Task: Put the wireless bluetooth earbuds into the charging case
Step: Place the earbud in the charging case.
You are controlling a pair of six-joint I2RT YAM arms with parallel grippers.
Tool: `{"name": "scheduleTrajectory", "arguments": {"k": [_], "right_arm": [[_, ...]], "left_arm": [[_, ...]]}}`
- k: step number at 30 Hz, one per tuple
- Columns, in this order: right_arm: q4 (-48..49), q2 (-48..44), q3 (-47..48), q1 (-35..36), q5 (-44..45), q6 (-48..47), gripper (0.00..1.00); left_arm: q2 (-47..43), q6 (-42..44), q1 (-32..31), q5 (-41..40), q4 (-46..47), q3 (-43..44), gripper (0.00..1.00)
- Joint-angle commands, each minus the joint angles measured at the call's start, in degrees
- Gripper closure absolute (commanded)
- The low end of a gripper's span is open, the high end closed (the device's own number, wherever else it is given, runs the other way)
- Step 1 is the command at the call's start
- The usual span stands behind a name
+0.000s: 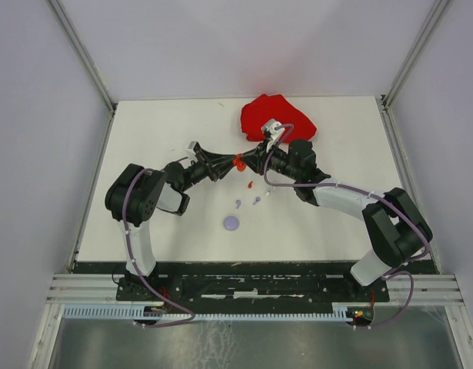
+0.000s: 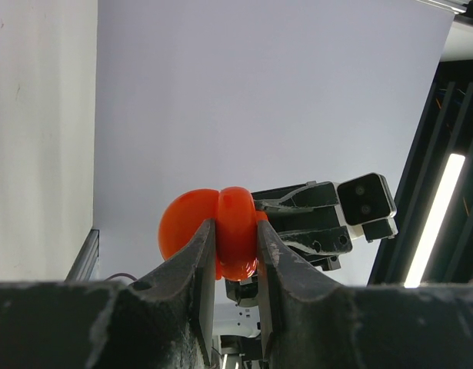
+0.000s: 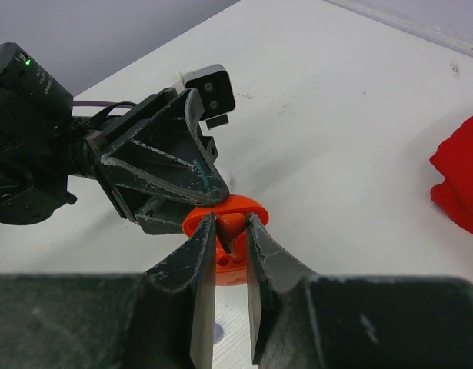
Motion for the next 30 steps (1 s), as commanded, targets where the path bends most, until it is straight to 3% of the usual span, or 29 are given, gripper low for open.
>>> {"name": "scheduleTrajectory", "arguments": {"k": [1, 10, 13, 16, 19, 25, 30], "right_arm": [[3.11, 0.64, 0.25, -0.13, 0.26, -0.58, 1.00], [3.29, 0.75, 0.08, -0.16, 0.35, -0.19, 1.00], [2.06, 0.52, 0.27, -0.14, 0.88, 0.67, 0.89], [1.45, 0.00, 0.36, -0.14, 1.24, 1.72, 0.67], [4.42, -0.80, -0.68, -0.26, 2.35, 3.21, 0.57], [11.92, -3.89, -3.06, -1.93, 5.56, 9.10, 0.43], [6.72, -8.89, -4.08, -4.08, 12.24, 11.98, 0.31]], "left_arm": [[-3.01, -2.60, -0.46, 1.64, 11.49, 1.66, 0.97], [-3.40, -3.08, -0.52, 1.01, 11.50, 2.14, 0.97], [-3.34, -3.27, -0.57, 0.43, 11.54, 2.80, 0.97], [-3.06, -3.32, -0.57, 0.25, 11.55, 3.28, 0.97], [-2.80, -3.19, -0.57, 0.24, 11.56, 3.26, 0.97], [-2.05, -2.47, -0.43, 0.23, 11.58, 2.29, 0.97], [-1.62, -1.94, 0.95, 0.44, 11.52, 1.65, 0.97]]}}
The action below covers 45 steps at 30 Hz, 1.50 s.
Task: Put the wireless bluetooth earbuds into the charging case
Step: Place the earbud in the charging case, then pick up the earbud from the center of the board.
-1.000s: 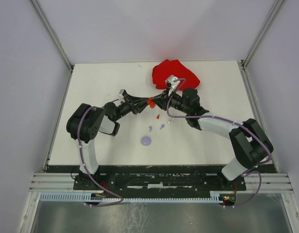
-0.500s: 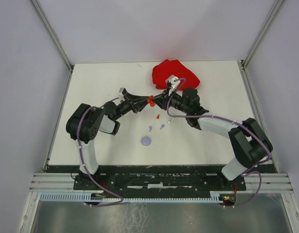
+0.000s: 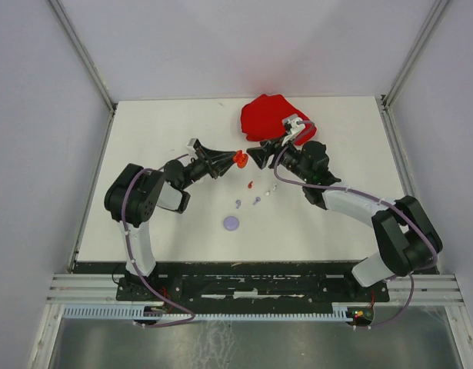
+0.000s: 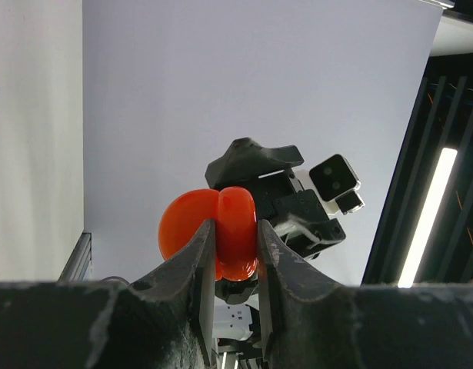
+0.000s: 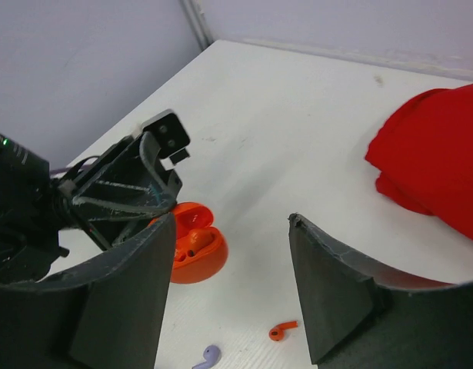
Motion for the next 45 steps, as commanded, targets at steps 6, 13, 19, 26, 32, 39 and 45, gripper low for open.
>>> {"name": "scheduleTrajectory", "arguments": {"k": [6, 13, 19, 26, 32, 39, 45], "right_arm": [[-27.65, -8.65, 7.32, -2.01, 14.26, -1.01, 0.27], [-65.25, 7.47, 27.59, -1.05, 15.61, -12.63, 0.27], [-71.24, 15.45, 31.58, 2.51, 22.48, -16.55, 0.25], [-71.32, 20.99, 33.24, 5.76, 25.80, -18.58, 0.25], [-70.31, 23.51, 34.04, 7.52, 26.88, -19.35, 0.25], [-69.24, 25.96, 35.15, 8.24, 26.91, -19.41, 0.25], [-69.16, 27.20, 36.37, 8.52, 26.43, -19.74, 0.25]], "left_arm": [[-1.35, -0.71, 3.56, 1.11, 11.51, -0.18, 0.97], [-2.69, -0.47, 5.55, 1.21, 11.57, -0.83, 0.97], [-3.72, -0.48, 6.17, 1.39, 11.58, -1.90, 0.97], [-5.37, -0.71, 9.11, 2.38, 11.55, -3.31, 0.97], [-5.91, -0.52, 10.67, 3.13, 11.55, -4.79, 0.97], [-6.37, -0.39, 11.34, 3.64, 11.58, -5.57, 0.97], [-6.64, -0.63, 12.20, 4.04, 11.55, -5.81, 0.97]]}}
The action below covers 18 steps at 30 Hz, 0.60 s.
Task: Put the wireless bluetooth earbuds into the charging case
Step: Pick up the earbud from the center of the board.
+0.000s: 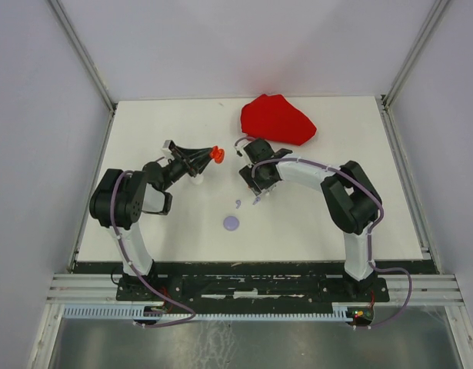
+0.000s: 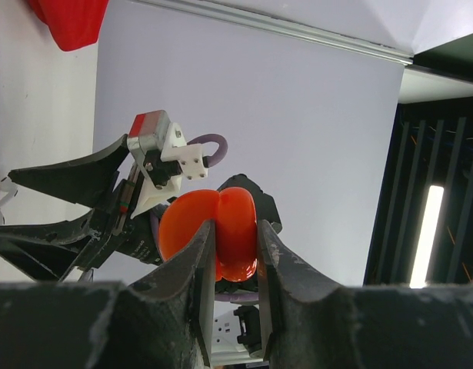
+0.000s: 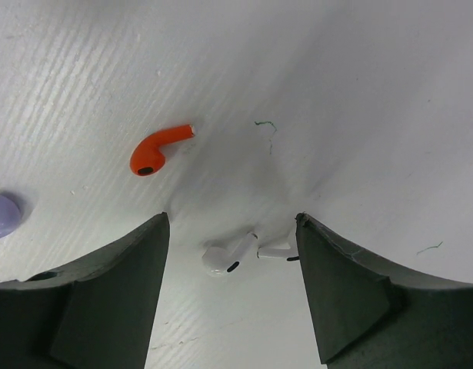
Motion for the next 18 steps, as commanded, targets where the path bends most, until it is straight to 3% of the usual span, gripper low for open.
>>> {"name": "scheduleTrajectory", "arguments": {"k": [1, 18], "right_arm": [[1.83, 1.22, 3.03, 0.49, 1.09, -0.71, 0.25], [2.58, 4.62, 6.65, 0.82, 0.88, -0.79, 0.25]], "left_arm": [[-2.83, -0.70, 0.96, 1.42, 11.55, -0.57, 0.97], [-3.45, -0.76, 2.92, 2.27, 11.48, -1.43, 0.97]]}}
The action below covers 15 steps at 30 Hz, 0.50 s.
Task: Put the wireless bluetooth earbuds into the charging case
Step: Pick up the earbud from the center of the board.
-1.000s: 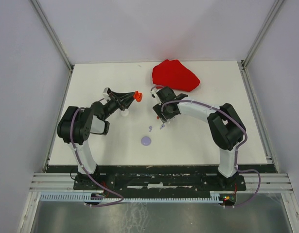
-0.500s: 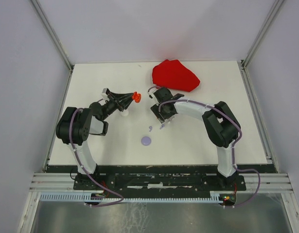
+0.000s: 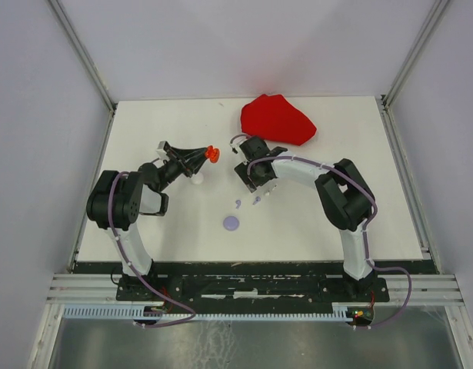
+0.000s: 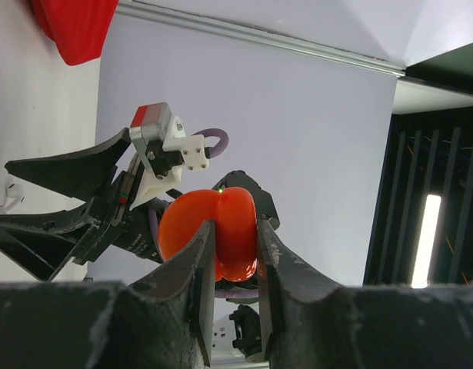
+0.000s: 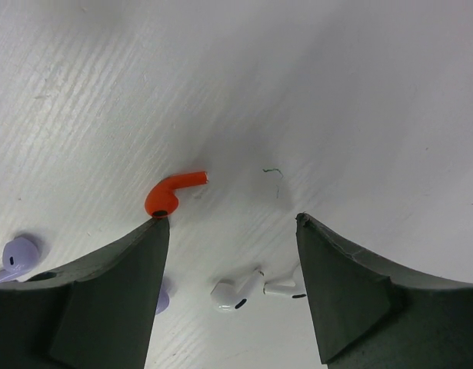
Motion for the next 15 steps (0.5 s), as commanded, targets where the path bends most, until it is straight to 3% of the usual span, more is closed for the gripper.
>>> {"name": "scheduleTrajectory", "arguments": {"k": [1, 15], "right_arm": [[1.15, 1.54, 2.98, 0.29, 0.97, -0.61, 0.25], [0.78, 5.33, 8.21, 0.32, 1.50, -0.62, 0.25]], "left_arm": [[-2.34, -0.74, 0.52, 1.83, 11.52, -0.24, 0.97], [-1.97, -0.87, 1.30, 2.14, 11.50, -0.12, 0.97]]}}
